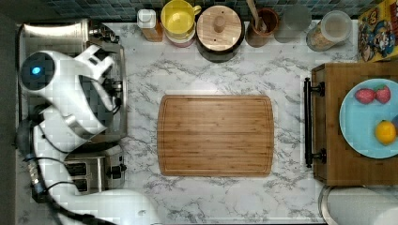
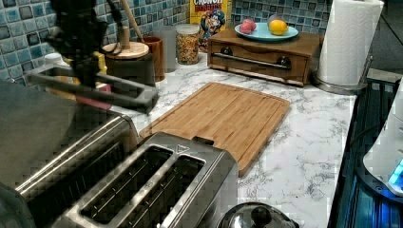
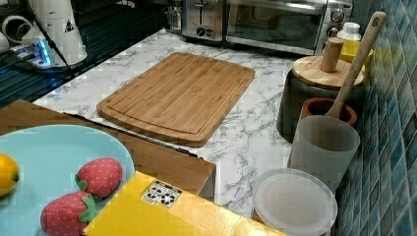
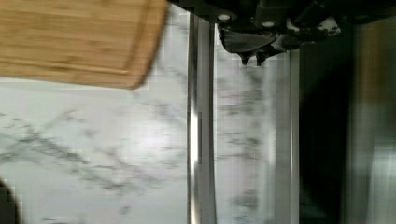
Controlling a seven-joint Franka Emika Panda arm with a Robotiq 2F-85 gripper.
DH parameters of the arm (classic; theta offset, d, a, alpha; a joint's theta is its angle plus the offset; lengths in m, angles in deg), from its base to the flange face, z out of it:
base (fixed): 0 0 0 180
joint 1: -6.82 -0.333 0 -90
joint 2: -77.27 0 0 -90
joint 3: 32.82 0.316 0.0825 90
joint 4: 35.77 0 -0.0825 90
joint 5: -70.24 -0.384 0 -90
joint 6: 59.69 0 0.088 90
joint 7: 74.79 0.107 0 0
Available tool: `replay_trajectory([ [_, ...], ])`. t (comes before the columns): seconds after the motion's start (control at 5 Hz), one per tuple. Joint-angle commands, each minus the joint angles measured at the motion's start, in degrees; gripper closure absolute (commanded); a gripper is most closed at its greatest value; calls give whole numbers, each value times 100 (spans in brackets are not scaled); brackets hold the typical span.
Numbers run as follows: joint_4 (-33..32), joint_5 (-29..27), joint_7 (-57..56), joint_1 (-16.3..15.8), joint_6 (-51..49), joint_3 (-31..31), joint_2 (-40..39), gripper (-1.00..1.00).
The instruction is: Close the oven.
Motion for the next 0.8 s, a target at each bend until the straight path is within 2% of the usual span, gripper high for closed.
replay_trajectory([
  [0.2,1366,1111,1495,-737,-508,-55,121,100],
  [0.6,1559,940,1710,-852,-786,-306,150,100],
  [0.8,1561,972,1725,-794,-792,-232,146,100],
])
